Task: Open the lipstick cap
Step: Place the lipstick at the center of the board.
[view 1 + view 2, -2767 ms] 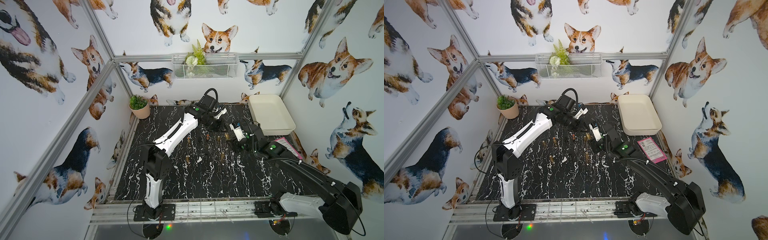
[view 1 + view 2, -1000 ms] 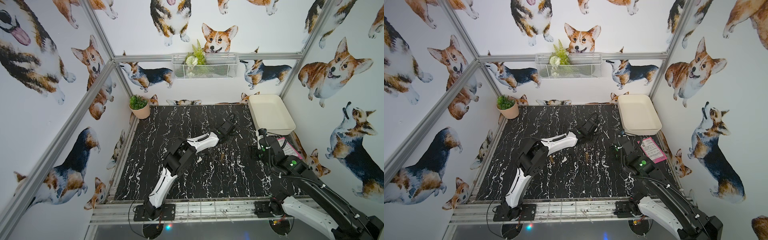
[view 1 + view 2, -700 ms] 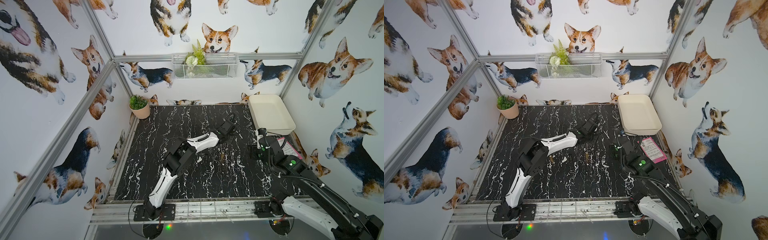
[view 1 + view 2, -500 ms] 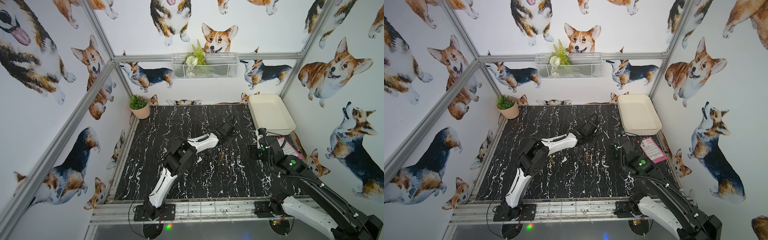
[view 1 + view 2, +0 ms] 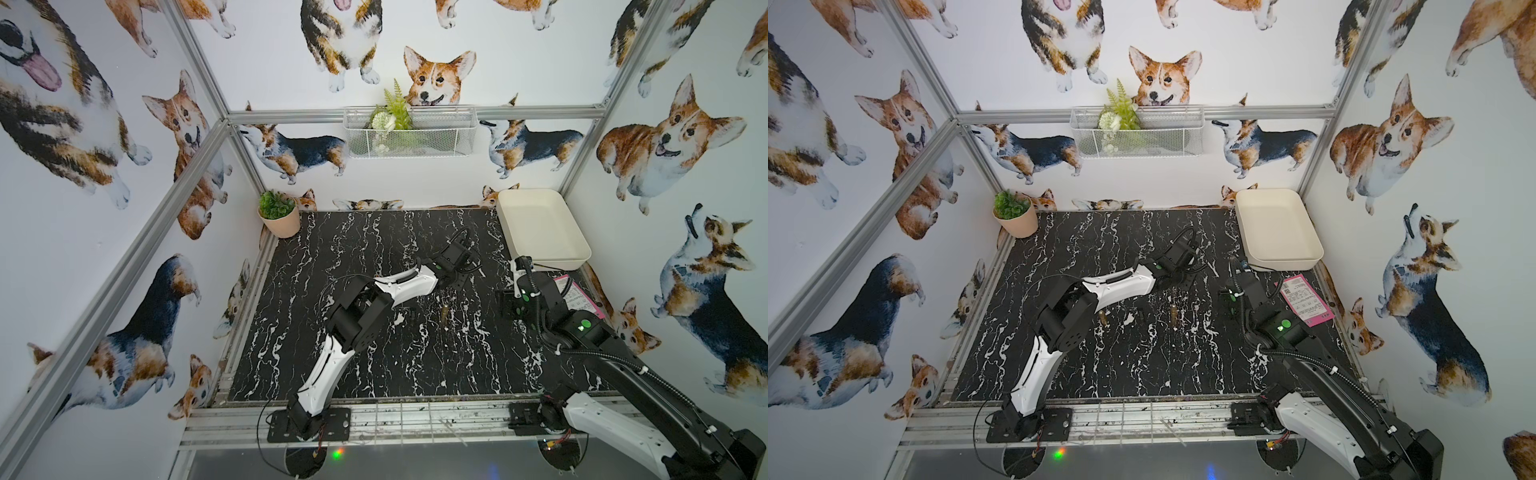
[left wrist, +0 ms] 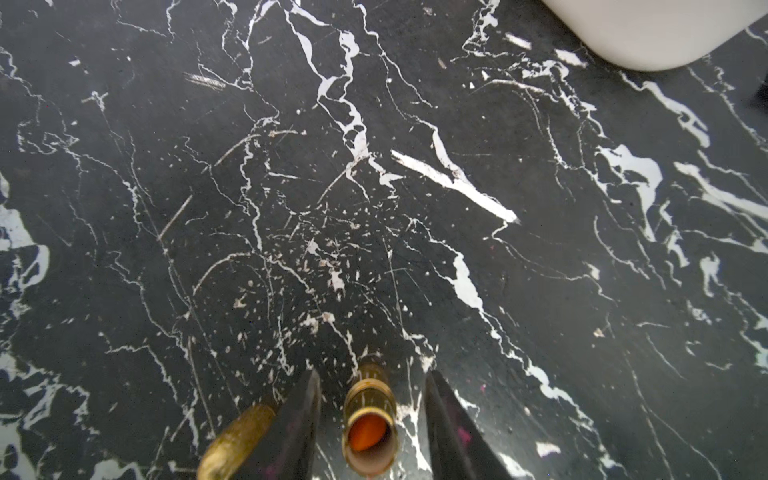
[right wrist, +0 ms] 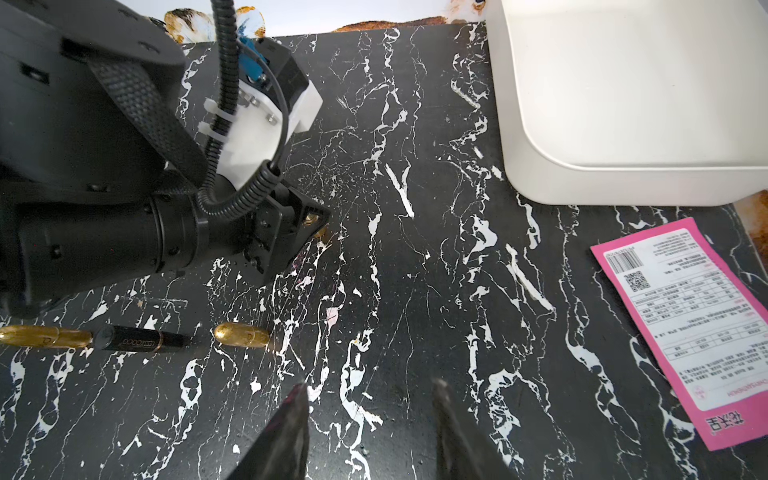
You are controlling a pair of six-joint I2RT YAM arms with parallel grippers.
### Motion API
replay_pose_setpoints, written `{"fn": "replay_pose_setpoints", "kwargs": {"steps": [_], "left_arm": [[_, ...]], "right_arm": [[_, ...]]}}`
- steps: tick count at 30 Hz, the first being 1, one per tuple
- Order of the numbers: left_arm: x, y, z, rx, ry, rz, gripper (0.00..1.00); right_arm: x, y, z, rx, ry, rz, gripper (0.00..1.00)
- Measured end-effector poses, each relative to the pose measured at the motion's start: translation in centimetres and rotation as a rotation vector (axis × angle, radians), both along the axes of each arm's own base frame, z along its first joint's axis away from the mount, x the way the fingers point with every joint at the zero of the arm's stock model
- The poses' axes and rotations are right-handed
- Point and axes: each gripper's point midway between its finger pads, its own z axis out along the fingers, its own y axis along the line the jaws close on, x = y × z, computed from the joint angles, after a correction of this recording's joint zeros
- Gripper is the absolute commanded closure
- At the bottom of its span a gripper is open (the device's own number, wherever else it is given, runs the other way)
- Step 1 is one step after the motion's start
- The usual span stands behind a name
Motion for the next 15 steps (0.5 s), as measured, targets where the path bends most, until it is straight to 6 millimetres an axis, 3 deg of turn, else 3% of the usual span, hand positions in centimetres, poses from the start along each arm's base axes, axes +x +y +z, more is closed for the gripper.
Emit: {"fn": "replay_pose_setpoints", "kwargs": {"steps": [5,12,15], "left_arm": [[0.3,-0.1,1.4,-0.02,-0.008,0.003,0.46],[1.1,0.7,5.5,-0.081,-0.022,0.016,0.43],[0.9,1.1,7.9,-0.119,-0.022,0.013,0.4]], "right_arm": [[0.0,0.0,0.0,-0.002,-0.001,0.002,0.5],[0.1,0.0,0.1,-0.005,-0.002,0.004,0.5],[0.5,0.3,1.1,-0.003,-0.019,0.011,0.5]]}}
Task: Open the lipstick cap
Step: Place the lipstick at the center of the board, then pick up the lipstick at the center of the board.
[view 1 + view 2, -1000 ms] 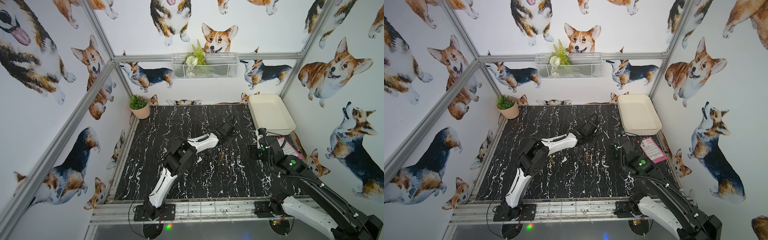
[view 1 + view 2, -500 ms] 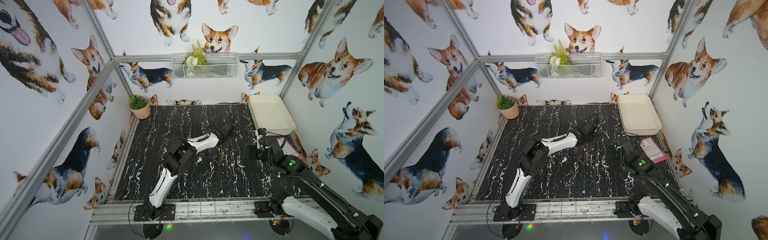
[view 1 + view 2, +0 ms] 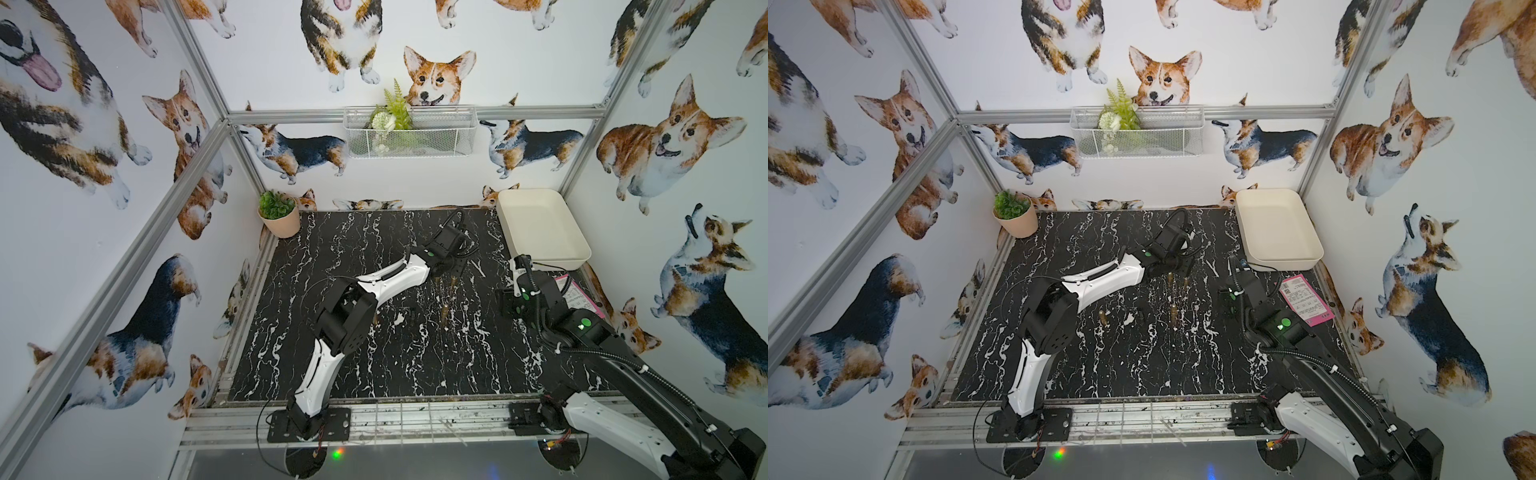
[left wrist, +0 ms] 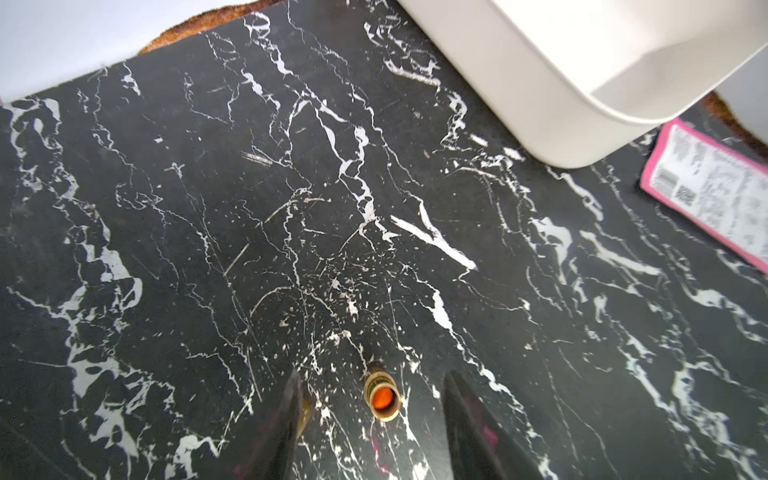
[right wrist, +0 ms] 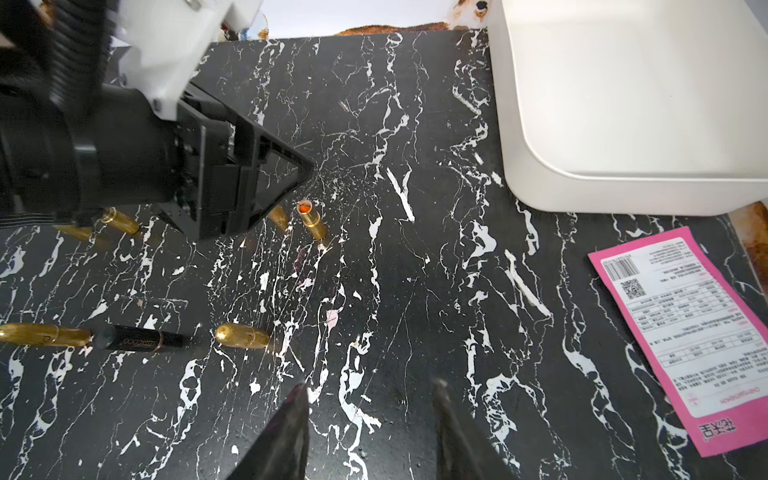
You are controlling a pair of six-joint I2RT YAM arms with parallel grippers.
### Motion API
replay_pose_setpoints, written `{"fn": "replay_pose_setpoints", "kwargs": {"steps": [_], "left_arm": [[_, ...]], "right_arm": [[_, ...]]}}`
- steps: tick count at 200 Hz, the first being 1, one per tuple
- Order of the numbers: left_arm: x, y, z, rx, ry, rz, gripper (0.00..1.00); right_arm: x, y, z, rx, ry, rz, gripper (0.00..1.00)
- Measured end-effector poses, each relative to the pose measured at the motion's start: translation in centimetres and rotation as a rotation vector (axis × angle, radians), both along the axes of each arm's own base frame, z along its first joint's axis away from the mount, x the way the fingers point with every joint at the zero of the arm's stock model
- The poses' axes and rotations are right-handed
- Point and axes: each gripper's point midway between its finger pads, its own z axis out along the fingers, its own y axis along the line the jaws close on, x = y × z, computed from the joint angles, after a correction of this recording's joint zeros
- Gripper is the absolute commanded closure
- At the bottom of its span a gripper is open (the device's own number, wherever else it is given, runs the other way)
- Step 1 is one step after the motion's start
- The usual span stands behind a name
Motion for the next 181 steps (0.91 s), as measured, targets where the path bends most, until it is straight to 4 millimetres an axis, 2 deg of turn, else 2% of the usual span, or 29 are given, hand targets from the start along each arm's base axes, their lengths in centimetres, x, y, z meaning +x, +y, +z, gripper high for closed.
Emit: {"fn": "replay_pose_setpoints", "kwargs": {"steps": [42,61,78,109,141,181], "left_arm": [[-0.9,1.7,6.2,-0.068,0.02,0.003,0.36],[-2.2,3.1,7.7,-0.073,0.062,-0.001,0.35],[-3.3,4.2,8.2,-0.068,0.107,-0.004,0.36],[-6.1,5.9,7.5,-0.027,0.213,-0.022,0.36],[-9.8,7.8,5.3,0.04,0.345,-0.045,0.36],[-13.1,7.7,2.0,0.125,0.421,-0.089,0.37]], "right_arm": [[1.3,1.1,2.1,-0.013,-0.024,0.031,0.5],[2.1,2.1,2.4,-0.004,-0.014,0.055,0.5],[2.6,3.0,2.2,0.003,0.001,0.075,0.51],[3.2,4.4,1.8,0.032,0.032,0.103,0.51],[3.3,4.9,1.0,0.083,0.045,0.089,0.51],[3.6,5.0,0.7,0.093,0.06,0.07,0.52]]}}
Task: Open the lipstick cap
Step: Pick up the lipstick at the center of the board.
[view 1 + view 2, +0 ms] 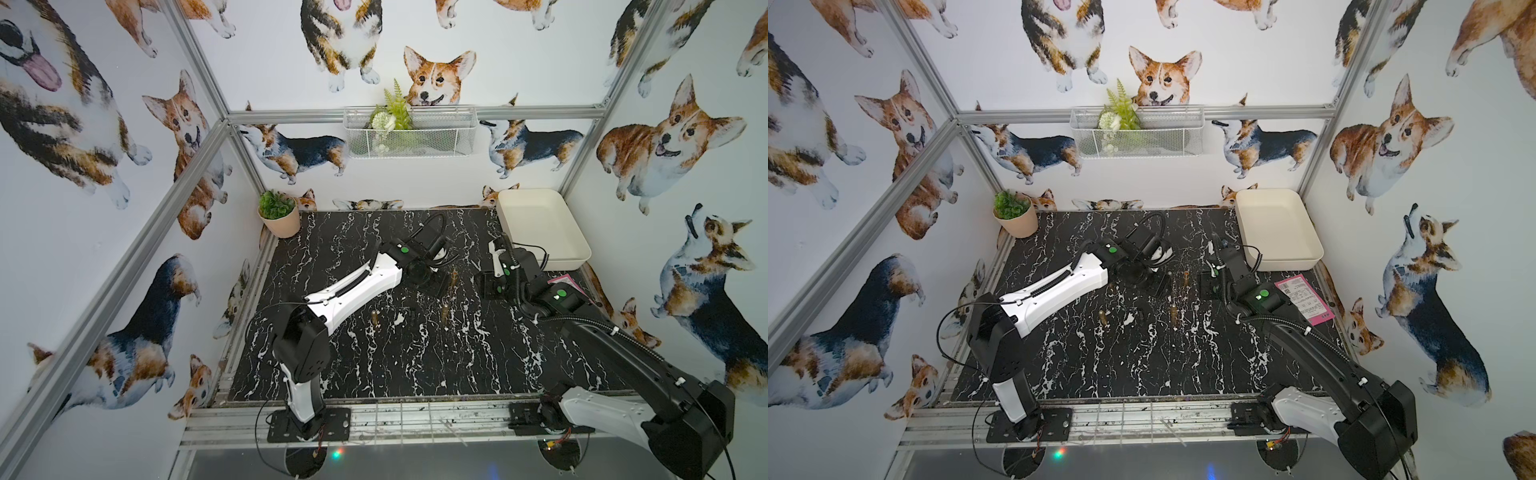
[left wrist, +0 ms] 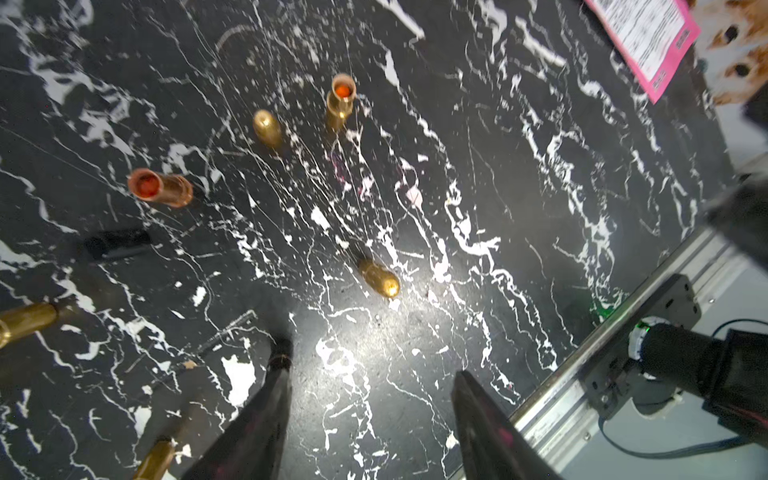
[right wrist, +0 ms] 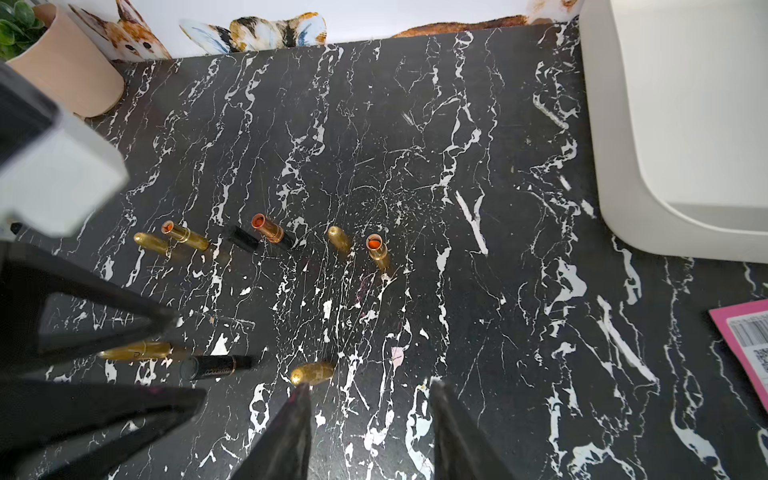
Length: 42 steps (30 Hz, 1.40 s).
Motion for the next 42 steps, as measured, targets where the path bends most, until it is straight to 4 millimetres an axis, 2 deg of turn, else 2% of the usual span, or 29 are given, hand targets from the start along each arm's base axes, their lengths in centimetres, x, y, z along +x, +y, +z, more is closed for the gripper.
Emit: {"fn": "replay_pose_setpoints", "kwargs": {"steps": [6,12,20,22,35,42], "left_arm": [[-1.4,-1.7,-2.6,0.041,0.035,-0.038,0.37],[-1.3,-2.8,-4.7,0.085,0.037,-0.048,0.41],[-1.2,-2.9,-6.7,0.134,0.046,-0.048,0.44],[-1.1,-3.0,-7.0,0.143,0.044,-0.048,0.48],[0.1,-4.1,-8.4,0.17,0.035,-0.057,0.51],[0.1,-3.7,-8.8,0.199,0.04,-0.055,0.55]], "right_arm": [[-0.1,-1.1,1.7,0.012,-0.057,-0.045,0.52],[-0.8,-2.1,1.3,0.009,-0.065,-0.076,0.52],[-1.4,-2.8,1.1,0.008,-0.074,-0.089,0.52],[-1.4,-2.8,1.0,0.007,-0.072,-0.088,0.52],[-1.7,-3.0,0.9,0.007,-0.077,-0.085,0.52],[-1.8,-3.2,0.2,-0.006,-0.066,-0.089,0.52]]}}
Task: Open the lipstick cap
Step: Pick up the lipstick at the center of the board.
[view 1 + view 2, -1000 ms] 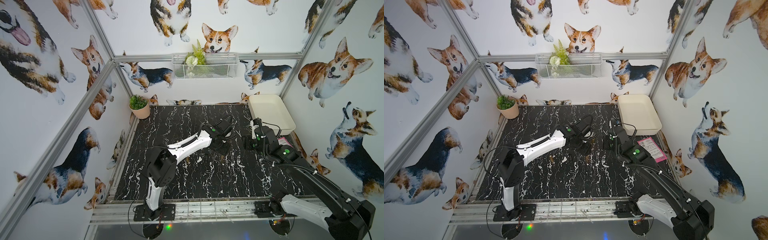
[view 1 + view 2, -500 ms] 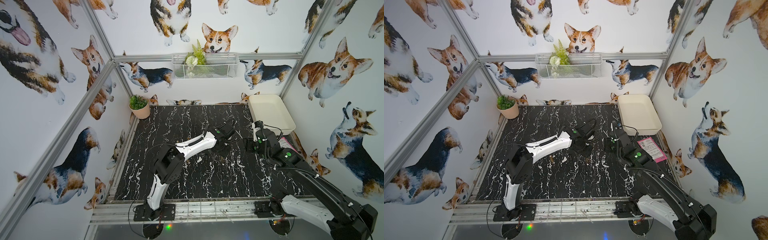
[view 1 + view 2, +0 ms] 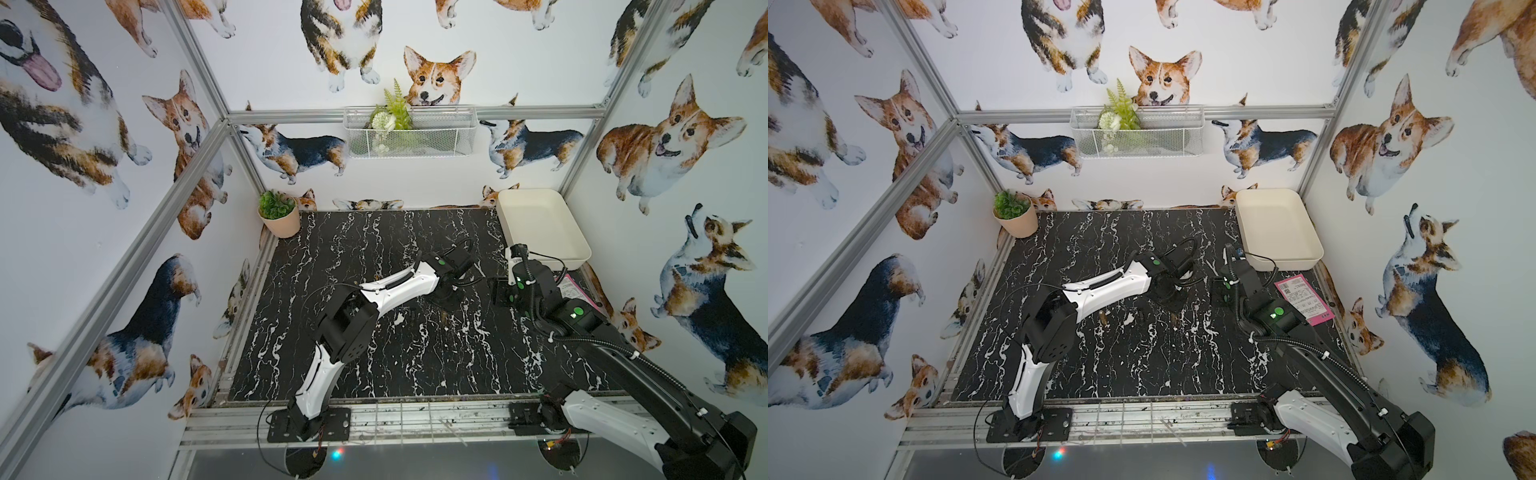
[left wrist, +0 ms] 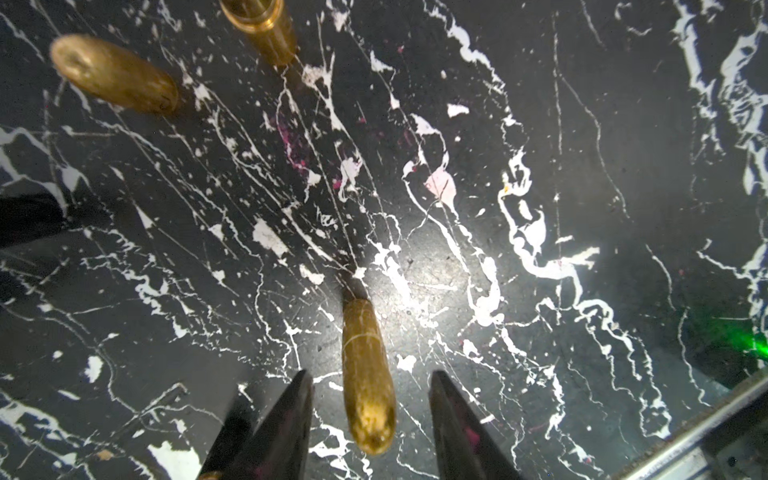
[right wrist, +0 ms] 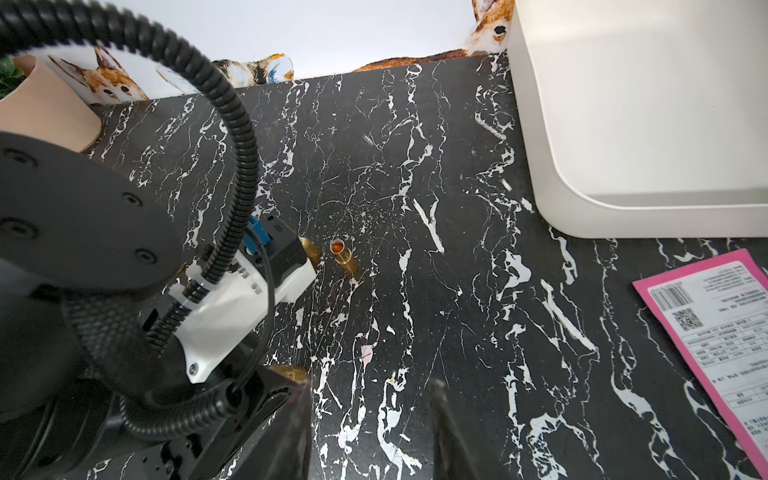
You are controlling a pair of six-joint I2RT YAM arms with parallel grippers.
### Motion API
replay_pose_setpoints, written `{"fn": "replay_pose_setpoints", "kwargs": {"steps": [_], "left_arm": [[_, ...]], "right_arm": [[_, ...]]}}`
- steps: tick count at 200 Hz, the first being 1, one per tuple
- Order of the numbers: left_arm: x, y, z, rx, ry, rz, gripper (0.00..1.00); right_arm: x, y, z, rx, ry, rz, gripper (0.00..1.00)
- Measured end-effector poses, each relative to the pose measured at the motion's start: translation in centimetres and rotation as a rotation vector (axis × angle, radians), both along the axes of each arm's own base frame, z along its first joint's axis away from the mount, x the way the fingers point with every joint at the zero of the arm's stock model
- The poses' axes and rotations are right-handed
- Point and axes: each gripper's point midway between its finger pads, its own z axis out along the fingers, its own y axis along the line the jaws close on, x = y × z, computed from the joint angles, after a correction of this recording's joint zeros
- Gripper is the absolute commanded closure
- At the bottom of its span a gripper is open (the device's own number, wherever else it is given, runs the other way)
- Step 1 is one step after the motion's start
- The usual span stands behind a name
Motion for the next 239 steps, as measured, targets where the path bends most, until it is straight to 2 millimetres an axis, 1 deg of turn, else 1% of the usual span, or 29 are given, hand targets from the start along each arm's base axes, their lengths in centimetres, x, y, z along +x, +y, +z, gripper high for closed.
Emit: {"fn": "replay_pose_setpoints", "kwargs": {"steps": [36,78,98,122,179,215,225,239], "left_arm": [[0.04,0.26,-0.21,0.015,-0.002,0.003,0.55],[0.16,0.17,-0.54,0.022,0.001,0.004,0.57],[0.17,0.11,-0.5,0.023,0.001,0.003,0.6],[0.22,0.02,-0.5,0.024,0.001,-0.001,0.66],[-0.07,-0.17,-0.65,0.04,0.007,-0.012,0.7],[-0.09,-0.05,-0.7,0.053,0.003,-0.016,0.79],[-0.09,-0.06,-0.66,0.054,0.003,-0.016,0.84],[-0.11,-0.04,-0.66,0.057,0.004,-0.017,0.86]], "right_arm": [[0.07,0.05,-0.37,-0.01,0.009,0.003,0.52],[0.12,-0.03,-0.34,-0.026,0.002,0.01,0.52],[0.13,-0.05,-0.33,-0.029,0.001,0.01,0.52],[0.13,-0.06,-0.33,-0.03,0.001,0.01,0.52],[0.19,-0.07,-0.38,-0.035,-0.001,0.01,0.52],[0.25,-0.04,-0.4,-0.047,-0.004,0.021,0.52],[0.26,-0.04,-0.41,-0.048,-0.004,0.021,0.52],[0.26,-0.03,-0.42,-0.049,-0.004,0.021,0.52]]}}
